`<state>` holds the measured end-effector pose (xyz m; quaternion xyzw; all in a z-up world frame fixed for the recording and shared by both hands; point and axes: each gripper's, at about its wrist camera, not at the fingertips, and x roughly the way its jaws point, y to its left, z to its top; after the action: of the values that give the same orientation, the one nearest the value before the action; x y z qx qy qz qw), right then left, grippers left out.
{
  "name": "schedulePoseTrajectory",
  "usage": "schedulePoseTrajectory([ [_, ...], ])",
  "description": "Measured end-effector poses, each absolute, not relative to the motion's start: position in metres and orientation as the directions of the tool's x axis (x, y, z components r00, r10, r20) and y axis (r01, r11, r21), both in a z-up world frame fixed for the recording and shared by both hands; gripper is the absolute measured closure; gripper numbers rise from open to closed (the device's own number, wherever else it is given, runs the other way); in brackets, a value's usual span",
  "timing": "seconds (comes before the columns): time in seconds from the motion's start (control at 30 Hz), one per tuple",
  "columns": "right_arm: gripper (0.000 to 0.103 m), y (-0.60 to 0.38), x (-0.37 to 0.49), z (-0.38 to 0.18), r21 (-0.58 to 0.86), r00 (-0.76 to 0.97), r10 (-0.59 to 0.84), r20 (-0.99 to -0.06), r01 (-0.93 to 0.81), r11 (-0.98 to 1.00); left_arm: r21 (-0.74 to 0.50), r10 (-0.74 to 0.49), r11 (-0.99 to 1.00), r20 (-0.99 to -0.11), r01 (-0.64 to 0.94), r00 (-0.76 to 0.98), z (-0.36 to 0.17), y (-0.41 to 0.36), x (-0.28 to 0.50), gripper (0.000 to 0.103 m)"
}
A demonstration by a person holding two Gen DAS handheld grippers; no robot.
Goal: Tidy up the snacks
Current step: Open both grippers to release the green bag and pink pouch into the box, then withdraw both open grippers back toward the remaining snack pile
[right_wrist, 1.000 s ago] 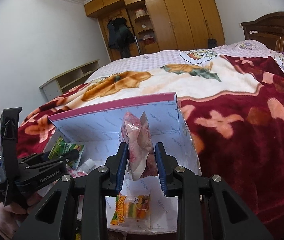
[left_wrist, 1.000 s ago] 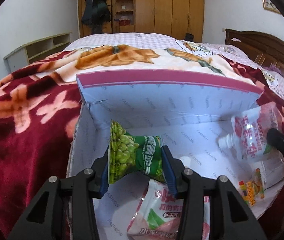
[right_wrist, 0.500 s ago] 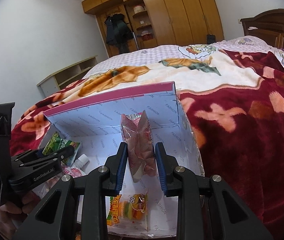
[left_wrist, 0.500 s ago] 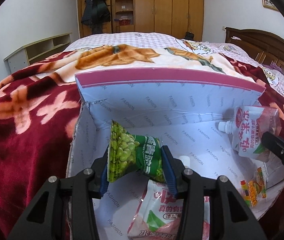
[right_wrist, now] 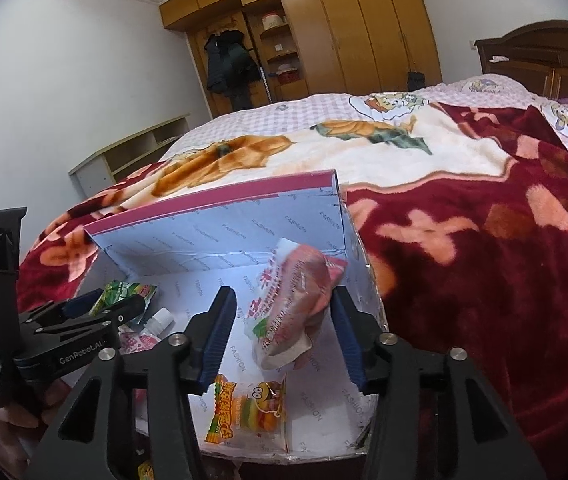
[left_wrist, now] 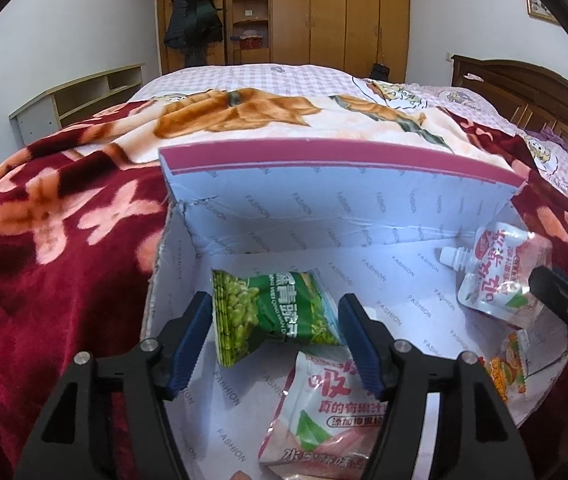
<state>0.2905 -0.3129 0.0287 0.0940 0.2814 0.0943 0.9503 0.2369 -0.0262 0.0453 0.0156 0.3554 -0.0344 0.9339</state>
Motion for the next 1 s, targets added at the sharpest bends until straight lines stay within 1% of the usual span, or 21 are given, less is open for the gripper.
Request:
schedulePoseTrajectory([
  [0.13, 0.048, -0.314, 0.286, 0.035, 0.224, 0.835, 0.225, -0.502, -0.125, 0.967, 0.006, -0.052, 0.997, -0.642, 0.072, 0.765, 0.055, -0.023, 0.229, 0.029],
  [0.4, 0.047, -0.315, 0.273, 0.044, 0.216, 0.845, 0.225, -0.485, -0.134, 0.967, -0.001, -0.07, 0.996, -0.614, 0.088, 0.786, 0.073, -0.023, 0.212, 0.029],
  [0.6, 0.047, -0.317, 0.262, 0.051, 0.215, 0.849, 0.227, -0.477, -0.138, 0.967, 0.003, -0.078, 0.995, -0.607, 0.101, 0.791, 0.081, -0.023, 0.198, 0.029],
  [1.0, 0.047, -0.317, 0.23, 0.066, 0.218, 0.847, 0.248, -0.47, -0.161, 0.963, -0.028, -0.101, 0.994, -0.593, 0.105, 0.799, 0.094, -0.011, 0.154, 0.029],
])
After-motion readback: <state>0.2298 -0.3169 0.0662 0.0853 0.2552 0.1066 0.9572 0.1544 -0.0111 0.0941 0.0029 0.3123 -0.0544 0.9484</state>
